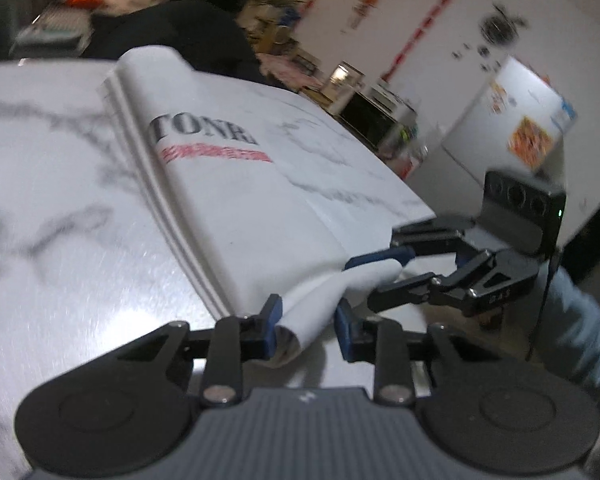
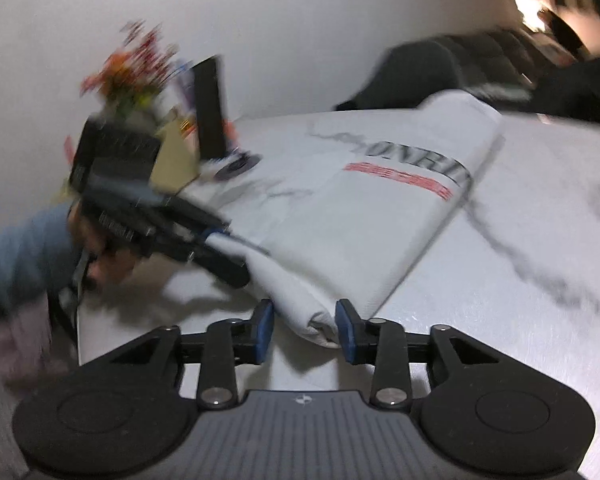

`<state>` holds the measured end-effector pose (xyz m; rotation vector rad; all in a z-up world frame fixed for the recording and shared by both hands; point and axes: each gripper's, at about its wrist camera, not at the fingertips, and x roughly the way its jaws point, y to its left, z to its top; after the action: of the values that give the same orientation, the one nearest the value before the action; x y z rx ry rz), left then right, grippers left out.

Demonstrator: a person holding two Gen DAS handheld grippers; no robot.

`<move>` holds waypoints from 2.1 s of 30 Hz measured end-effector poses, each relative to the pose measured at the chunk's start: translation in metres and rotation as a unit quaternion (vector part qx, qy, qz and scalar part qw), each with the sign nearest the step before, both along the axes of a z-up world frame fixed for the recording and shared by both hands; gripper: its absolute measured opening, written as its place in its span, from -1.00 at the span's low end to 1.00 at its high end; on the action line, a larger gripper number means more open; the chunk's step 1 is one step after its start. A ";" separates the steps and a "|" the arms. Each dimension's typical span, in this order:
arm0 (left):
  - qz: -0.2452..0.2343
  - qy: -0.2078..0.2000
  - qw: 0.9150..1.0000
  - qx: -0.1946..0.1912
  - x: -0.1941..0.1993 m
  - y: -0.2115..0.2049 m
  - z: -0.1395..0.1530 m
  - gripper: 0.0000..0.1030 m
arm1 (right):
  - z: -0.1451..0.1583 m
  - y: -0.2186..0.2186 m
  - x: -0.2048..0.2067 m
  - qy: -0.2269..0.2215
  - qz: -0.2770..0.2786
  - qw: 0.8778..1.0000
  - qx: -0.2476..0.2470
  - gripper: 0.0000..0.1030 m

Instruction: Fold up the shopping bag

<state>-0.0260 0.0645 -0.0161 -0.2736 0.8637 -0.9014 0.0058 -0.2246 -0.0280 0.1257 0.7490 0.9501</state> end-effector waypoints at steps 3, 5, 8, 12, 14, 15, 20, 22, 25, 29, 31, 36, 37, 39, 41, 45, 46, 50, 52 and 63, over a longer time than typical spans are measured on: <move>0.024 0.018 0.999 -0.030 0.001 0.007 -0.007 -0.50 | -0.006 -0.007 0.004 0.043 -0.041 0.998 0.038 -0.47; 0.045 0.034 0.997 -0.053 0.001 0.011 -0.012 -0.51 | -0.007 -0.010 0.006 0.071 -0.070 0.994 0.055 -0.51; 0.071 0.045 0.994 -0.063 0.000 0.010 -0.014 -0.51 | -0.007 -0.012 0.008 0.108 -0.107 0.986 0.071 -0.52; 0.094 0.038 0.993 -0.053 -0.005 0.004 -0.010 -0.52 | -0.002 -0.010 0.010 0.134 -0.137 0.980 0.061 -0.54; 0.105 0.035 0.993 -0.048 -0.008 0.001 -0.009 -0.52 | 0.000 -0.007 0.009 0.136 -0.150 0.978 0.053 -0.54; 0.111 0.033 0.992 -0.046 -0.009 -0.001 -0.008 -0.52 | 0.001 -0.006 0.008 0.135 -0.155 0.977 0.051 -0.54; 0.121 0.032 0.992 -0.033 -0.011 -0.006 -0.003 -0.52 | 0.000 -0.009 0.004 0.134 -0.167 0.975 0.058 -0.54; 0.121 0.029 0.992 -0.030 -0.013 -0.007 -0.002 -0.52 | -0.001 -0.010 0.002 0.130 -0.168 0.975 0.062 -0.54; 0.122 0.025 0.992 -0.024 -0.015 -0.008 -0.001 -0.51 | -0.002 -0.010 0.001 0.128 -0.171 0.975 0.063 -0.54; 0.122 0.019 0.992 -0.018 -0.018 -0.010 0.001 -0.52 | 0.001 -0.007 0.000 0.128 -0.174 0.975 0.056 -0.55; 0.122 0.016 0.992 -0.014 -0.019 -0.010 0.001 -0.52 | 0.001 -0.006 0.000 0.130 -0.178 0.974 0.055 -0.55; 0.122 0.017 0.992 -0.016 -0.019 -0.010 0.000 -0.52 | 0.004 -0.003 0.001 0.139 -0.186 0.971 0.047 -0.55; 0.122 0.017 0.992 -0.017 -0.017 -0.009 -0.001 -0.52 | 0.005 -0.002 0.001 0.140 -0.187 0.971 0.045 -0.55; 0.121 0.016 0.992 -0.018 -0.016 -0.009 -0.002 -0.52 | 0.005 -0.002 0.001 0.140 -0.187 0.971 0.043 -0.55; 0.119 0.015 0.993 -0.020 -0.016 -0.009 -0.003 -0.52 | 0.005 -0.002 0.001 0.142 -0.190 0.970 0.045 -0.55; 0.119 0.012 0.993 -0.019 -0.016 -0.008 -0.003 -0.51 | 0.005 -0.001 -0.002 0.141 -0.196 0.969 0.046 -0.54; 0.119 0.012 0.993 -0.018 -0.016 -0.008 -0.003 -0.51 | 0.005 -0.001 -0.003 0.141 -0.198 0.969 0.046 -0.54; 0.118 0.015 0.993 -0.019 -0.014 -0.006 -0.003 -0.51 | 0.006 0.001 -0.003 0.143 -0.202 0.968 0.044 -0.55; 0.117 0.017 0.993 -0.018 -0.014 -0.005 -0.003 -0.51 | 0.006 0.001 -0.002 0.146 -0.203 0.967 0.044 -0.55; 0.119 0.031 0.992 -0.007 -0.011 -0.006 0.001 -0.52 | 0.005 0.000 -0.003 0.156 -0.210 0.964 0.051 -0.54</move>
<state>-0.0372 0.0586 -0.0149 -0.4101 0.8623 -0.6797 0.0032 -0.2250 -0.0227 0.5142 0.9177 0.5668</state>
